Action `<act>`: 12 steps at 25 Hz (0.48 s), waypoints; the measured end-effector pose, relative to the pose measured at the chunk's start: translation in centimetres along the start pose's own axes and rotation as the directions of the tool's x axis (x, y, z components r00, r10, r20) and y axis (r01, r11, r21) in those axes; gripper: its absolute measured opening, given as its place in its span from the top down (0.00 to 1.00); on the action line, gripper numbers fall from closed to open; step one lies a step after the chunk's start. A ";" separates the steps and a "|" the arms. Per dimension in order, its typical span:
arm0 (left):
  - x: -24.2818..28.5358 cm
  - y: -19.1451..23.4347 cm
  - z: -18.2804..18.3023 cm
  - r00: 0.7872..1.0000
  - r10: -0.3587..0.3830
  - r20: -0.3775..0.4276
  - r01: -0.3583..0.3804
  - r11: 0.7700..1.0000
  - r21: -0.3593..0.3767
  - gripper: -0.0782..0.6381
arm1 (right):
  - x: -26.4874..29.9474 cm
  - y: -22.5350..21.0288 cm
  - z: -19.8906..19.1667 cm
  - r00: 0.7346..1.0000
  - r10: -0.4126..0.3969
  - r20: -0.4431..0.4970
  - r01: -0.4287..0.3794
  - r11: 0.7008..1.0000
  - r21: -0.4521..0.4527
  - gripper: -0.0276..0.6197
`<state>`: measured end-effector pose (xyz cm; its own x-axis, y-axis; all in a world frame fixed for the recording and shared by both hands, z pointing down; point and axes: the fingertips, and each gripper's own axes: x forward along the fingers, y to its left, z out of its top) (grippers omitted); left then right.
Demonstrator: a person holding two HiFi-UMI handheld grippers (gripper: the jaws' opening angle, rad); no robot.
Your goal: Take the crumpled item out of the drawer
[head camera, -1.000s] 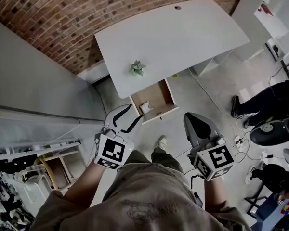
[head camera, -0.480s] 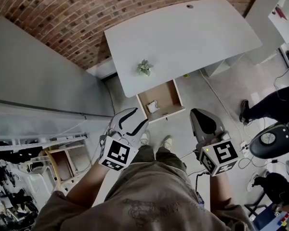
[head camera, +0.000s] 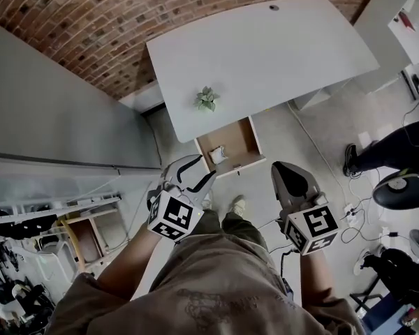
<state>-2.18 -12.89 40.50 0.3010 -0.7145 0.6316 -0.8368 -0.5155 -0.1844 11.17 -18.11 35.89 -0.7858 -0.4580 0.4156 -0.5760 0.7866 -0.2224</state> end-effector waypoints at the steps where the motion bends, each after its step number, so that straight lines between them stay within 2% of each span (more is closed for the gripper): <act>1: 0.5 0.1 -0.5 1.000 -0.002 -0.008 0.002 1.000 -0.001 0.64 | 0.3 0.1 -0.1 1.000 0.004 0.006 -0.004 1.000 0.007 0.91; 7: 4.0 0.5 -3.6 0.996 -0.050 -0.069 0.050 0.999 0.000 0.64 | 2.7 0.1 -1.2 1.000 0.014 0.009 -0.014 1.000 0.026 0.91; 12: 7.6 0.9 -6.9 0.986 -0.109 -0.125 0.104 0.994 -0.041 0.63 | 5.2 -0.5 -3.2 0.999 -0.005 -0.035 0.007 0.998 0.057 0.91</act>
<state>-3.78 -15.50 50.36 0.3309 -0.5895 0.7368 -0.8191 -0.5672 -0.0860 8.08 -19.57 40.96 -0.7743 -0.4473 0.4475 -0.5937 0.7582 -0.2694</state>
